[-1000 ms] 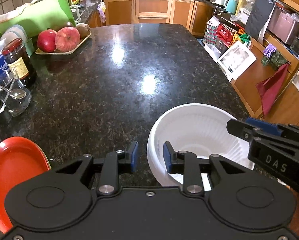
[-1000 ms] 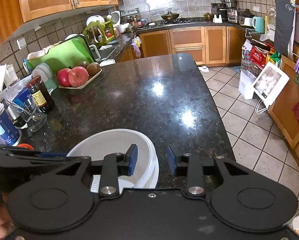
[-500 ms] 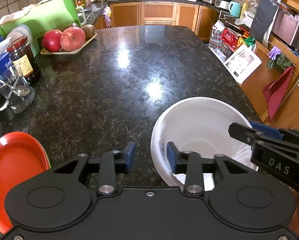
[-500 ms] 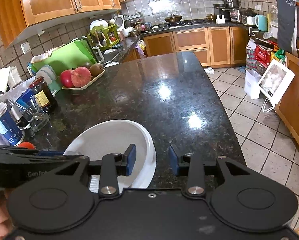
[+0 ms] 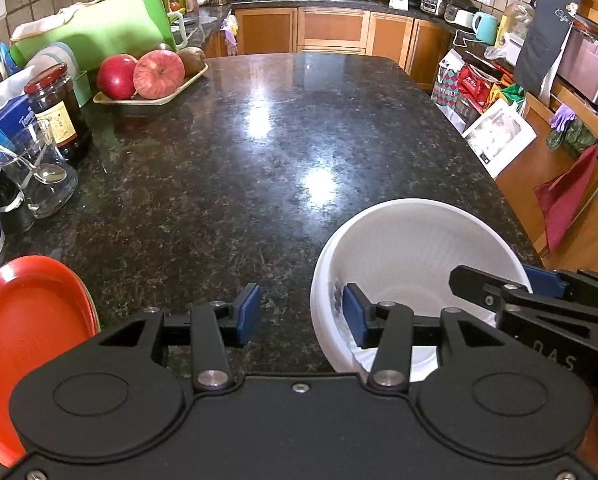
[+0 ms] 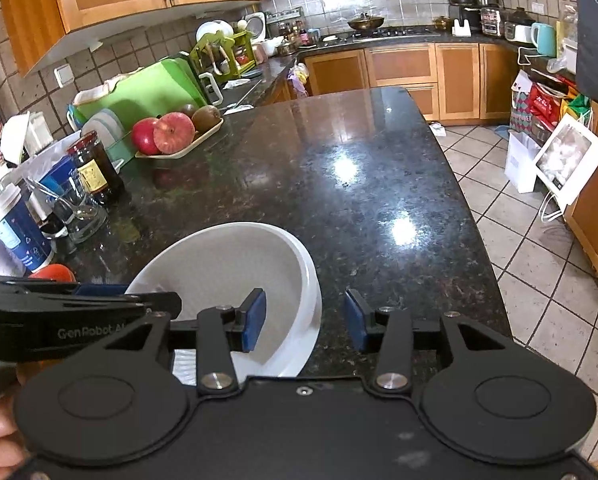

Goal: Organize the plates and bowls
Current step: 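Lift the white bowl with the left gripper and carry it toward the orange plate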

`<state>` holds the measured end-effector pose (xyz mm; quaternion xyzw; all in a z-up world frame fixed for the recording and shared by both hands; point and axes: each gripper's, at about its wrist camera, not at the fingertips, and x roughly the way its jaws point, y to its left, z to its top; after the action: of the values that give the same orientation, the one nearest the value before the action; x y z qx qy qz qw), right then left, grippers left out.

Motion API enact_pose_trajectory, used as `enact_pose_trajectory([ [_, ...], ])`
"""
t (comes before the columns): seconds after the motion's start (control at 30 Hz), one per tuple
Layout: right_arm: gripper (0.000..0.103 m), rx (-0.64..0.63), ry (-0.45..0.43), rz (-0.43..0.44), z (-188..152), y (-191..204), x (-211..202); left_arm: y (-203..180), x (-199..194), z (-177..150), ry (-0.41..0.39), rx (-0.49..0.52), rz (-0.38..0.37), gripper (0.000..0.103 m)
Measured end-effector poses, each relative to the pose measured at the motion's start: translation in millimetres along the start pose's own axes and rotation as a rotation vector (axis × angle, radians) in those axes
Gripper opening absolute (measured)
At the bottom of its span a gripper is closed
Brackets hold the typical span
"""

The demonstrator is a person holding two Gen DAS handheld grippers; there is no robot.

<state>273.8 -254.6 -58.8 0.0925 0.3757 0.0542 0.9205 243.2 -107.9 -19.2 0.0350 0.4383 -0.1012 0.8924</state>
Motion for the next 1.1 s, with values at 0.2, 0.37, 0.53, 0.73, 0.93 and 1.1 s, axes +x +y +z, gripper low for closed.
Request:
enact_pose_trajectory([
  [0.2, 0.046, -0.003, 0.024, 0.007, -0.1, -3.8, 3.7, -2.5, 3.4, -0.1, 0.003, 0.004, 0.005, 0.055],
  [0.37, 0.046, -0.009, 0.041, 0.015, -0.7, -4.3, 6.1, -4.5, 7.0, -0.7, 0.013, 0.009, 0.003, 0.055],
  [0.53, 0.046, -0.02, 0.063, 0.028, -0.9, -5.1, 9.7, -7.8, 12.9, 0.2, 0.036, 0.003, 0.007, 0.055],
  [0.73, 0.046, -0.012, 0.088, 0.05, -0.3, -9.1, 13.5, -12.4, 16.3, -0.8, 0.048, -0.011, 0.031, 0.055],
  [0.93, 0.046, -0.024, 0.102, 0.068, 0.9, -9.9, 15.1, -18.2, 17.1, -0.1, 0.061, -0.028, 0.059, 0.055],
  [1.1, 0.045, -0.025, 0.12, 0.083, 3.1, -12.6, 18.2, -17.4, 20.0, 1.8, 0.089, -0.063, 0.046, 0.053],
])
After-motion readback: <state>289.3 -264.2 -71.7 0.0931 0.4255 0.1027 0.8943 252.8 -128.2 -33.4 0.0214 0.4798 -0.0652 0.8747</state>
